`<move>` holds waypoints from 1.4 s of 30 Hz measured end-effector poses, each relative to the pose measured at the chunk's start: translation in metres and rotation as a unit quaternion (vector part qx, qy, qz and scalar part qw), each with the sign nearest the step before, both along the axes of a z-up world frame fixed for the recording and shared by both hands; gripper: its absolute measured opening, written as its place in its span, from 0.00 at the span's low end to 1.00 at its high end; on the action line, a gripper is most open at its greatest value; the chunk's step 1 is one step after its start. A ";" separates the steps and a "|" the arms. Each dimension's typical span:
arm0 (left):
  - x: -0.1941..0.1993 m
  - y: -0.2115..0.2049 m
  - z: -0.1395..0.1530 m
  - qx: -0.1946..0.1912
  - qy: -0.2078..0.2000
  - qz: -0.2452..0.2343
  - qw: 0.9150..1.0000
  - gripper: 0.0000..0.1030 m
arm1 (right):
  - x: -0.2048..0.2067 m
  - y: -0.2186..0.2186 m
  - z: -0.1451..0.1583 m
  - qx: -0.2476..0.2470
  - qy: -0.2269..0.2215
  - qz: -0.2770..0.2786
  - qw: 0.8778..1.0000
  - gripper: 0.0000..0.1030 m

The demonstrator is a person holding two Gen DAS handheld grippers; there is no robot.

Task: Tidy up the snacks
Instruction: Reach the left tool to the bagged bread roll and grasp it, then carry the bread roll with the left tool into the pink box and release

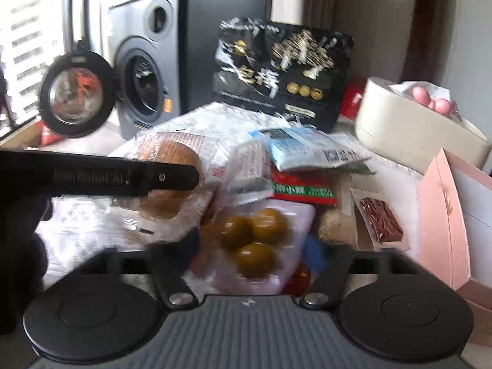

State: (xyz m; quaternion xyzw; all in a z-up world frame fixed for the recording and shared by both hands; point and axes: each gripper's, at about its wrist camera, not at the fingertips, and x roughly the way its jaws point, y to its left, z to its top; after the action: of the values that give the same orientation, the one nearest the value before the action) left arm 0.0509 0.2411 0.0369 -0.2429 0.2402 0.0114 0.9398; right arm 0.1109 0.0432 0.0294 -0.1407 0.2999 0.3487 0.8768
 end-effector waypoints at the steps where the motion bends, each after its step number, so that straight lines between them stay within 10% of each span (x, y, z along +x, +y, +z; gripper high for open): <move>1: -0.005 0.002 0.005 -0.003 -0.010 0.003 1.000 0.54 | -0.002 -0.004 0.004 0.008 -0.003 0.001 1.000 0.39; 5: -0.019 -0.001 0.021 -0.001 -0.028 0.007 1.000 0.54 | -0.010 -0.023 0.020 0.043 0.013 0.020 0.999 0.16; 17: -0.037 -0.063 0.036 0.011 -0.005 -0.082 0.997 0.54 | -0.040 -0.110 0.046 0.130 0.042 -0.026 0.990 0.12; 28: -0.009 -0.178 0.018 -0.015 0.056 -0.282 0.958 0.54 | -0.096 -0.222 0.071 0.077 -0.037 -0.125 0.988 0.12; 42: 0.113 -0.225 0.132 0.041 -0.054 -0.275 0.959 0.54 | -0.028 -0.259 0.115 0.067 -0.125 -0.186 0.972 0.12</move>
State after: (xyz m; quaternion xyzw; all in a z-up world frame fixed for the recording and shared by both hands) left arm 0.1638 0.0159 0.1689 -0.1291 0.2456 -0.2512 0.9273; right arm 0.0826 -0.2157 0.1439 -0.0655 0.1850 0.1786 0.9642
